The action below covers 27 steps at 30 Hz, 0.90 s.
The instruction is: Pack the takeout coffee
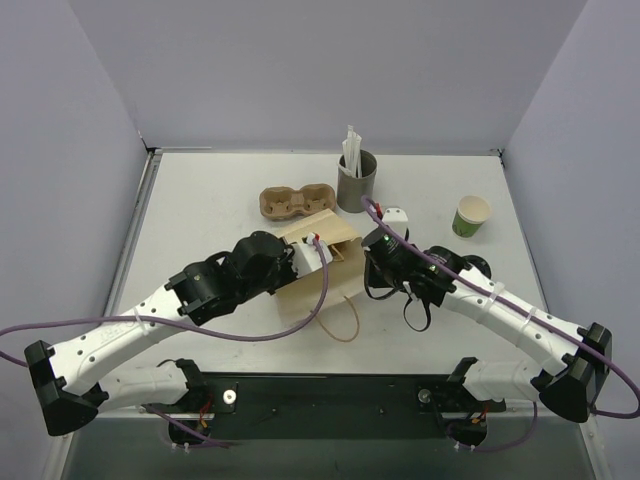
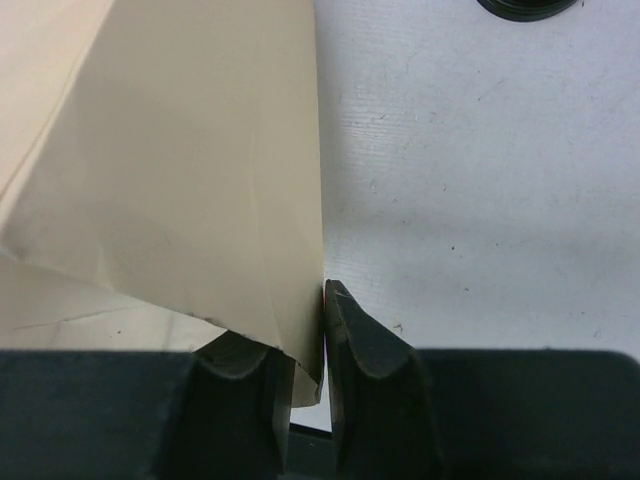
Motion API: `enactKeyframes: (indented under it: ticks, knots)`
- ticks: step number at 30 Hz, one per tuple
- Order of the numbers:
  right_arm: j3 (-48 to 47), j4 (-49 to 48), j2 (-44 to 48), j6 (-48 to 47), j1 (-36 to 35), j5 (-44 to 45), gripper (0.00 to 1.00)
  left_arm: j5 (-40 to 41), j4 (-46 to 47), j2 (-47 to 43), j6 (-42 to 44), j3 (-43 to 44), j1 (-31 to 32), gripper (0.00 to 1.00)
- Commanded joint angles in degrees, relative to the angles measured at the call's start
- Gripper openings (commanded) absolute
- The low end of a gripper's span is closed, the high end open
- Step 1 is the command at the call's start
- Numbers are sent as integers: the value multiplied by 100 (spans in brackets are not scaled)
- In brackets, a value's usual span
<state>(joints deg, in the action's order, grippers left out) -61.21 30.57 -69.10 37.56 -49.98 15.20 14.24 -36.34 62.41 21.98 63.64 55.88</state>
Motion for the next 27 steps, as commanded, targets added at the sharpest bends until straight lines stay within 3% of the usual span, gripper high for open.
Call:
enactKeyframes:
  ticks: [1,4,7,13,21,25,27]
  knots:
    - [-22,-156,204,50,-12,124,21,570,822,-81,114,-1,186,0]
    - [-136,-279,362,6,-12,106,42,869,865,78,140,9,353,0]
    - [-303,-288,494,-73,32,44,55,1045,1006,104,79,-44,406,0]
    - [-558,-297,986,32,260,-228,76,1493,1111,271,123,17,573,0]
    - [-576,361,1908,716,769,272,78,2117,1321,315,201,35,775,0]
    - [-524,1632,1988,1357,1734,545,79,2241,1384,324,228,0,863,0]
    - [-524,2013,1804,1412,2270,266,79,2267,1366,368,219,35,890,0]
